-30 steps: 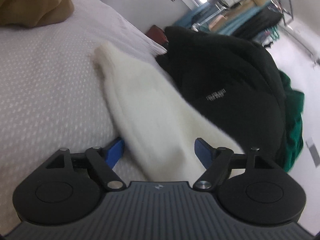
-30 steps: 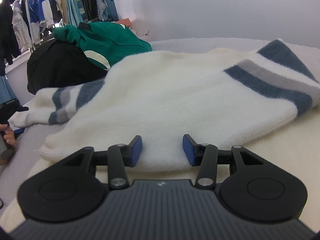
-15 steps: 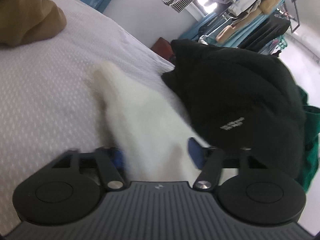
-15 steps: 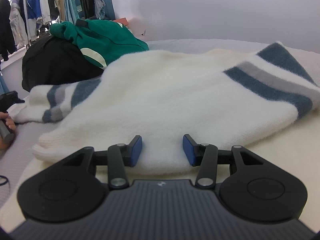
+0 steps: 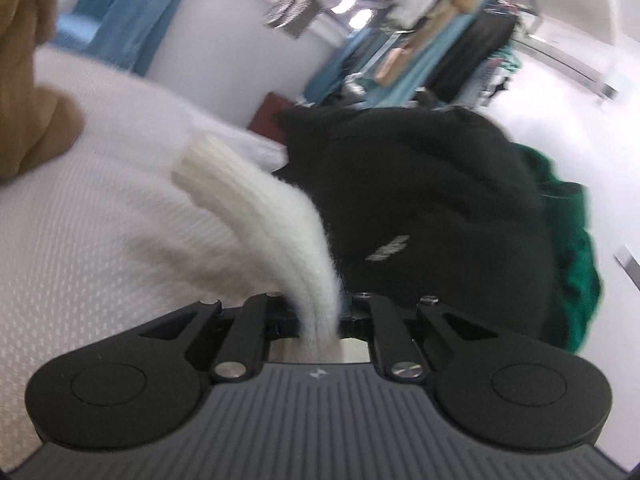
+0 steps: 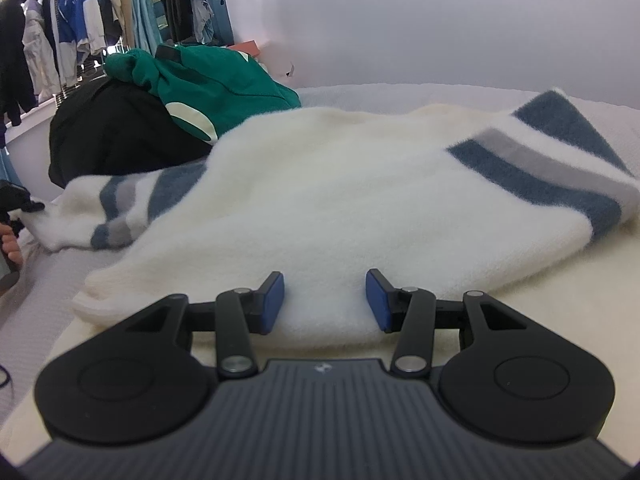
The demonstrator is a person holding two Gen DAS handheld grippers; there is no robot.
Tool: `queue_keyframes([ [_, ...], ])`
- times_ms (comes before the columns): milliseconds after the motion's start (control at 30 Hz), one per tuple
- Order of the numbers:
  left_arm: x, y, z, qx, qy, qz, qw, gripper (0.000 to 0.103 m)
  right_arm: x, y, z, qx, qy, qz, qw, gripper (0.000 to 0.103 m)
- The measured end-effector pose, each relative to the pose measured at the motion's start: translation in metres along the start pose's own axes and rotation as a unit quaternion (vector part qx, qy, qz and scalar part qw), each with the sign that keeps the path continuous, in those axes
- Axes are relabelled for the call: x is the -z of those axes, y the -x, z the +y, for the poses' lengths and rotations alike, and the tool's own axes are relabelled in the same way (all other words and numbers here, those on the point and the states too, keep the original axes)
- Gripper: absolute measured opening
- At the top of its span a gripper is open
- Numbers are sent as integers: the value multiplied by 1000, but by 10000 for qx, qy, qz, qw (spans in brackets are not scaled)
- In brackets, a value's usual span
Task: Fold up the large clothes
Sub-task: 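Lift the sleeve with the left gripper and fold it across the body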
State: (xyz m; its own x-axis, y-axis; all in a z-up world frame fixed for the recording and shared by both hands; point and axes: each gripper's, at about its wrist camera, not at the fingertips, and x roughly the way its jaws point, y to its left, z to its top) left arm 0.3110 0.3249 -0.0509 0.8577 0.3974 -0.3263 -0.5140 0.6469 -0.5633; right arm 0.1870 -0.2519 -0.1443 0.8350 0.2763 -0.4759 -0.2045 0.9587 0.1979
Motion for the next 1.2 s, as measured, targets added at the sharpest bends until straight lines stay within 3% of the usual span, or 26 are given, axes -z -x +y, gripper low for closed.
queue_keyframes([
  [200, 3, 52, -65, 460, -1174, -167, 9919, 12, -9, 18, 0, 10, 15, -177, 9998, 48],
  [433, 4, 106, -159, 1078, -1964, -290, 9741, 12, -25, 46, -15, 20, -320, -411, 9986, 48],
  [667, 27, 158, -257, 1864, -2451, -174, 9513, 12, -46, 87, -30, 321, -548, -573, 9963, 48],
  [733, 39, 172, -285, 2089, -2650, -100, 9413, 12, -53, 100, -34, 378, -591, -727, 9949, 48],
  [933, 103, 213, -366, 2556, -3194, 87, 9124, 12, -66, 132, -61, 299, -969, -1083, 9889, 49],
  [1200, 249, 241, -427, 2917, -3594, 657, 8840, 13, -66, 154, -118, 465, -1546, -1411, 9767, 51],
])
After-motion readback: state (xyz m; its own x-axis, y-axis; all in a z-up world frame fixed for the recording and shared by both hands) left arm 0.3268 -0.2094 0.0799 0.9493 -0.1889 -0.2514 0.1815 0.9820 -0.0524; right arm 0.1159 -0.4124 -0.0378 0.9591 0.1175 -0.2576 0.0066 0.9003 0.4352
